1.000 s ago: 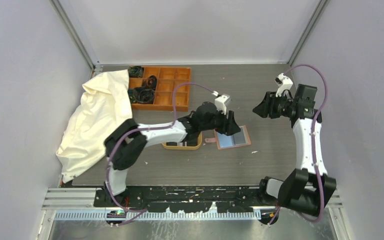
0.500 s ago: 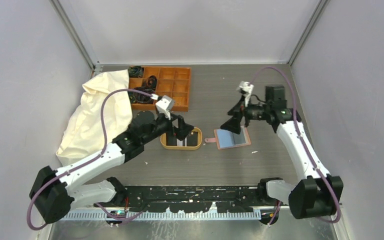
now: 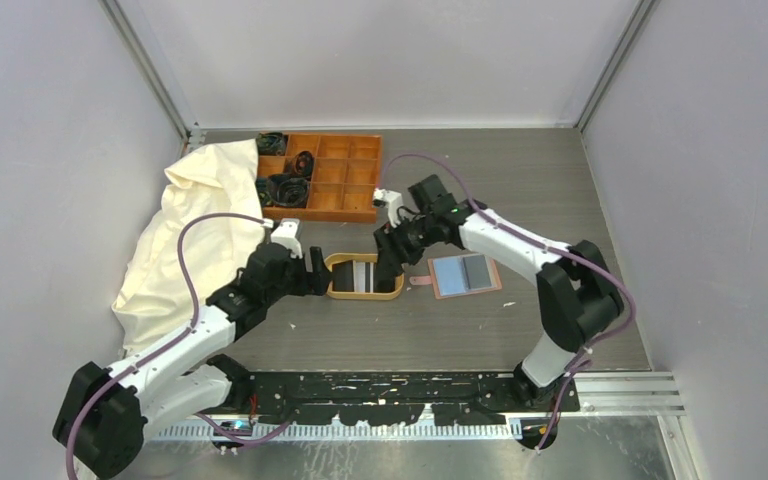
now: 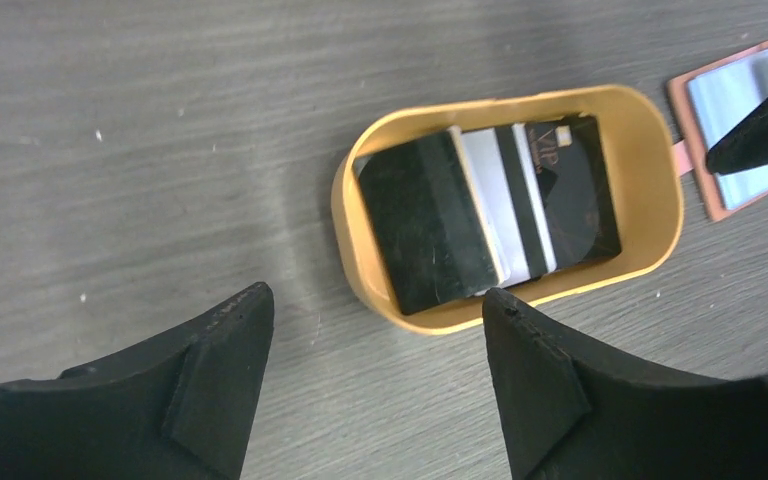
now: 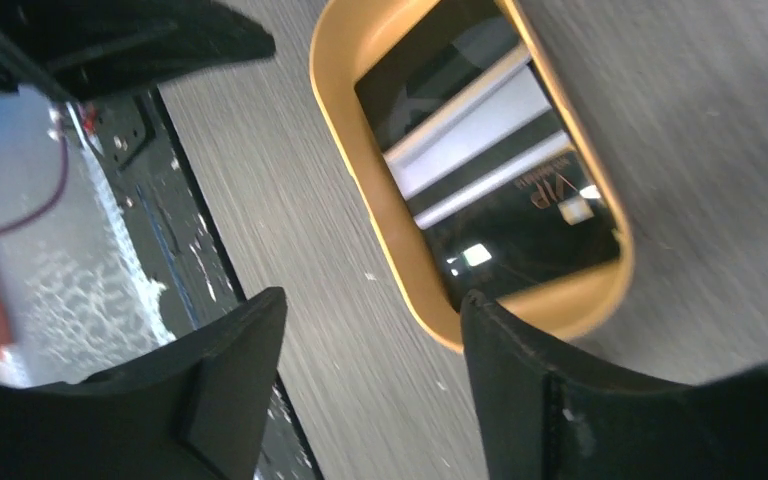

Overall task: Put the credit cards into the card holder
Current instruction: Pick up the credit card from the storage box.

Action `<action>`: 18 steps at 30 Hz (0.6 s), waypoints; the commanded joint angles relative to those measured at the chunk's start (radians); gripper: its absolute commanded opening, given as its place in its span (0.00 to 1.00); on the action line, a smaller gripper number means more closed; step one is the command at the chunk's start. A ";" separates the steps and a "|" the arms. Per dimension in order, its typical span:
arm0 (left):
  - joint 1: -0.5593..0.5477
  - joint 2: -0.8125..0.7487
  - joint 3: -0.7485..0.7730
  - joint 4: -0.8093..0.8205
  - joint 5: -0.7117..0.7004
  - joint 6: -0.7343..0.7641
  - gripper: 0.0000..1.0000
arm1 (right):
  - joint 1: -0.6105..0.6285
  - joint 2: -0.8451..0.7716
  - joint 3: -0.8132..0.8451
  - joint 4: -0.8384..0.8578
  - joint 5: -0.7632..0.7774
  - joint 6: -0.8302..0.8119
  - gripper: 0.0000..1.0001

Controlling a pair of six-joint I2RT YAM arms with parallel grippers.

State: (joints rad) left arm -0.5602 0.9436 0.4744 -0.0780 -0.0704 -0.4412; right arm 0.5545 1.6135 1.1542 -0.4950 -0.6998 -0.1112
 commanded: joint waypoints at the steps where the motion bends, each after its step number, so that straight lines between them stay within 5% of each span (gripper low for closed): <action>1: 0.017 0.005 -0.027 0.042 -0.015 -0.077 0.73 | 0.074 0.082 0.067 0.238 0.069 0.320 0.64; 10: 0.033 0.037 -0.080 0.124 0.026 -0.142 0.62 | 0.165 0.226 0.089 0.404 0.265 0.629 0.56; 18: 0.040 0.114 -0.077 0.171 0.066 -0.151 0.38 | 0.183 0.282 0.107 0.378 0.372 0.685 0.50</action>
State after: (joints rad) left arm -0.5278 1.0374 0.3935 0.0067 -0.0303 -0.5777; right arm 0.7269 1.8999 1.2160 -0.1471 -0.4267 0.5171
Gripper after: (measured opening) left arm 0.420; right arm 0.507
